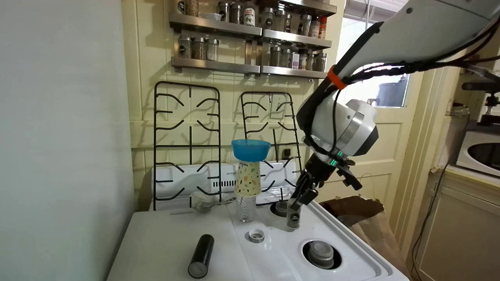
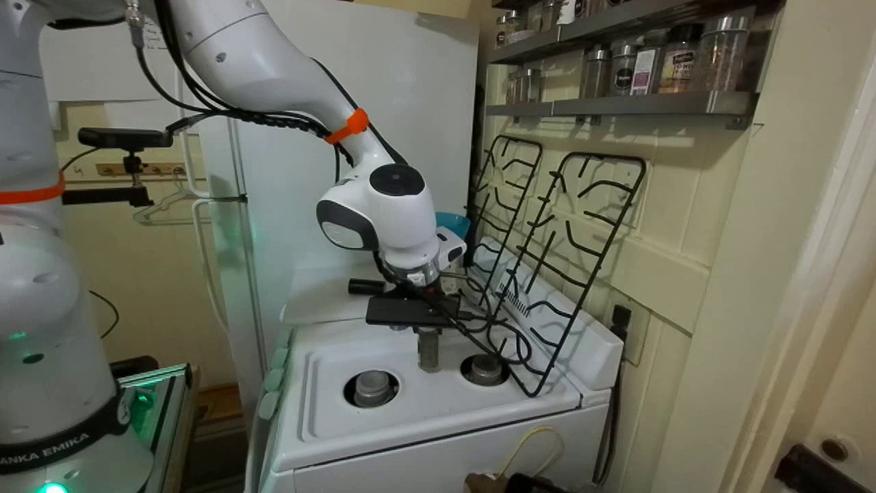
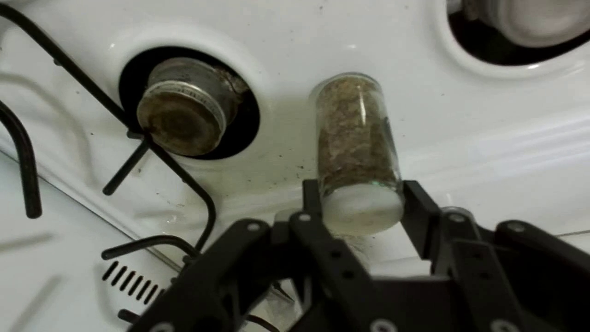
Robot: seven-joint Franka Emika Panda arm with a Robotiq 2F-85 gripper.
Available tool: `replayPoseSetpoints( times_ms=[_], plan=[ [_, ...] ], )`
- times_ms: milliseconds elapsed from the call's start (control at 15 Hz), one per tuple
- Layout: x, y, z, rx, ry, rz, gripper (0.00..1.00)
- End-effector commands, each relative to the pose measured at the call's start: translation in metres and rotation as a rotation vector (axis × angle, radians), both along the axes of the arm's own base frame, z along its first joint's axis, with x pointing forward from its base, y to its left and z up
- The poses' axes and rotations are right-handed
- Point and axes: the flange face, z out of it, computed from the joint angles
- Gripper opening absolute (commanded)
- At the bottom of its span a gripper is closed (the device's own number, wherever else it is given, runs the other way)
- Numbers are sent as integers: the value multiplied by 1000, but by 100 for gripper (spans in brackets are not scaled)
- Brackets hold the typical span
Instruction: Move the glass jar to the left.
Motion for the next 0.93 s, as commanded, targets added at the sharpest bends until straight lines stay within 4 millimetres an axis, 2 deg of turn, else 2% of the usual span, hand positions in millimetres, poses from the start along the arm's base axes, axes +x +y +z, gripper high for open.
replayPoseSetpoints(
  times_ms=[0, 267, 467, 600, 867],
  plan=[
    [-39, -8, 47, 30, -23, 143, 22],
    [-70, -14, 99, 91, -18, 292, 22],
    [-92, -10, 139, 162, -12, 403, 22],
    [-103, 2, 160, 210, -18, 459, 22],
    [-117, 43, 203, 201, -113, 518, 22]
  ],
)
